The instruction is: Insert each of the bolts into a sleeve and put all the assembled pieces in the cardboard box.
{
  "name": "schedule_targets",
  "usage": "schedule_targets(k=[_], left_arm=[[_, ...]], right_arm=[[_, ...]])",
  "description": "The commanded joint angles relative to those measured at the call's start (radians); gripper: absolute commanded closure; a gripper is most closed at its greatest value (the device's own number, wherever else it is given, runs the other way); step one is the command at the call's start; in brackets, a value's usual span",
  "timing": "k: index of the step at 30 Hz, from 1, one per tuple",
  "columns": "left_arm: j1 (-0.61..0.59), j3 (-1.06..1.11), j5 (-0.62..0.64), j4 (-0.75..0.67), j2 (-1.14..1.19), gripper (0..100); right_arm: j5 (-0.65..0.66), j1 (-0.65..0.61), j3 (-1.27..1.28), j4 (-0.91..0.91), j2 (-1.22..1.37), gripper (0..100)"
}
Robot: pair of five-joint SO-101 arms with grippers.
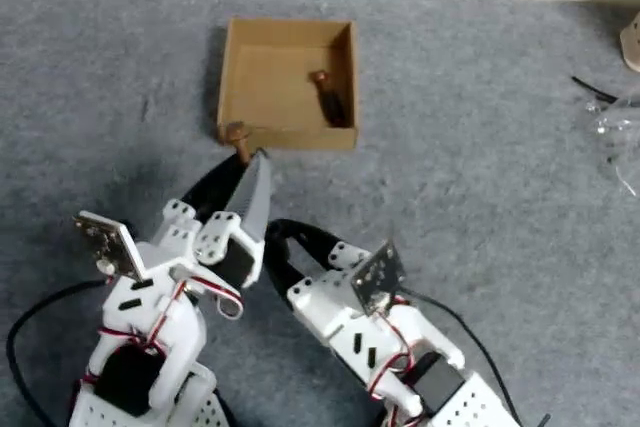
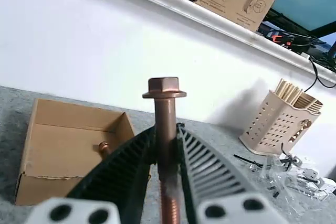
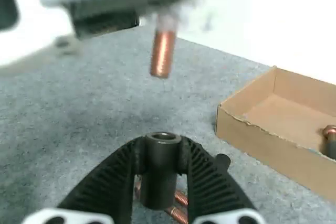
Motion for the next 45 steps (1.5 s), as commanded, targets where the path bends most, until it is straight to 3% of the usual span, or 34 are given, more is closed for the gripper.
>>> schedule_targets(k=[1, 12, 21, 29, 45], left_arm=[[0.019, -0.013, 0.008, -0.032, -0.018, 99], [0.14, -0.107, -0.002, 0.04, -0.019, 99], [0.062, 0.03, -0.002, -0.075, -0.019, 99], [0.068, 0.071, -0.072, -0.075, -0.019, 99], [0.068, 0.157, -0.071, -0.072, -0.019, 99]], right_arm=[[0.012, 0.01, 0.085, -0.044, -0.027, 99.4], [0.011, 0.05, 0.076, -0.044, -0.027, 99.4], [0.011, 0.05, 0.076, -0.042, -0.027, 99.4], [0.015, 0.05, 0.076, -0.042, -0.027, 99.4], [0.011, 0.09, 0.077, -0.042, -0.027, 99.4]])
